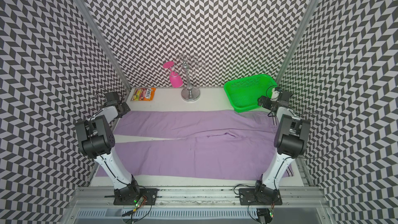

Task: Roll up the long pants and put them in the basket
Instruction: Fold the long pant at the center of the board.

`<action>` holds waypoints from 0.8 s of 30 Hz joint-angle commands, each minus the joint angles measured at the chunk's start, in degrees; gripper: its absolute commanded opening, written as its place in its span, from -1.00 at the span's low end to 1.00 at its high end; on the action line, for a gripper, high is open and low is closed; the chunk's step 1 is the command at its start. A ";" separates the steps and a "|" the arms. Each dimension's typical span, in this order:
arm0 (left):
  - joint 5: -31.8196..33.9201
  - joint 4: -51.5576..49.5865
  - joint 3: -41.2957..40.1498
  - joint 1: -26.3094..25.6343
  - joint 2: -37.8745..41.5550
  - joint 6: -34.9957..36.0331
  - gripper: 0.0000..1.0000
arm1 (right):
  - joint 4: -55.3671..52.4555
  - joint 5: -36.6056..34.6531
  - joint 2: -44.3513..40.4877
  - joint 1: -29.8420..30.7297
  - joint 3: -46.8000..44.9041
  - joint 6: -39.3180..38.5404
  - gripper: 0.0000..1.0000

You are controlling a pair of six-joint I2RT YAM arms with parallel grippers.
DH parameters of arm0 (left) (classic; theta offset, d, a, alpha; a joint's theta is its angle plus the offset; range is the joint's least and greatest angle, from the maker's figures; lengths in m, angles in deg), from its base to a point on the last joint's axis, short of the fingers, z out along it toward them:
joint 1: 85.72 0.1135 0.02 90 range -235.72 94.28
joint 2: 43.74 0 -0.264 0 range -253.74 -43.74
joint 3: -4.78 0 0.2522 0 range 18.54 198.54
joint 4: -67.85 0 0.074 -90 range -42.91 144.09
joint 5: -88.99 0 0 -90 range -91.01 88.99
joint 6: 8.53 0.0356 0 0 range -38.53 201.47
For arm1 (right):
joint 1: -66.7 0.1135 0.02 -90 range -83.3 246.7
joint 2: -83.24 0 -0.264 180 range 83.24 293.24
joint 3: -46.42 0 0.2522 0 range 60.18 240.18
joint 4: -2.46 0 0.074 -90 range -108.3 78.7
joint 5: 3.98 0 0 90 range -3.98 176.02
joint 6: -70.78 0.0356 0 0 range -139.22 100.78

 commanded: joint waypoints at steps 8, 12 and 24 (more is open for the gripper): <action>-3.67 4.14 -3.11 -0.08 4.20 -3.03 -0.67 | 7.48 3.51 -4.23 -9.98 -8.42 3.40 0.99; -3.20 4.55 -5.29 -0.17 4.64 -4.15 -0.48 | 4.46 1.75 -0.08 -10.35 -6.18 0.90 0.99; -3.16 6.90 -9.98 -0.17 6.39 -5.51 -0.31 | -8.96 -1.42 14.93 -6.35 9.85 -3.99 0.77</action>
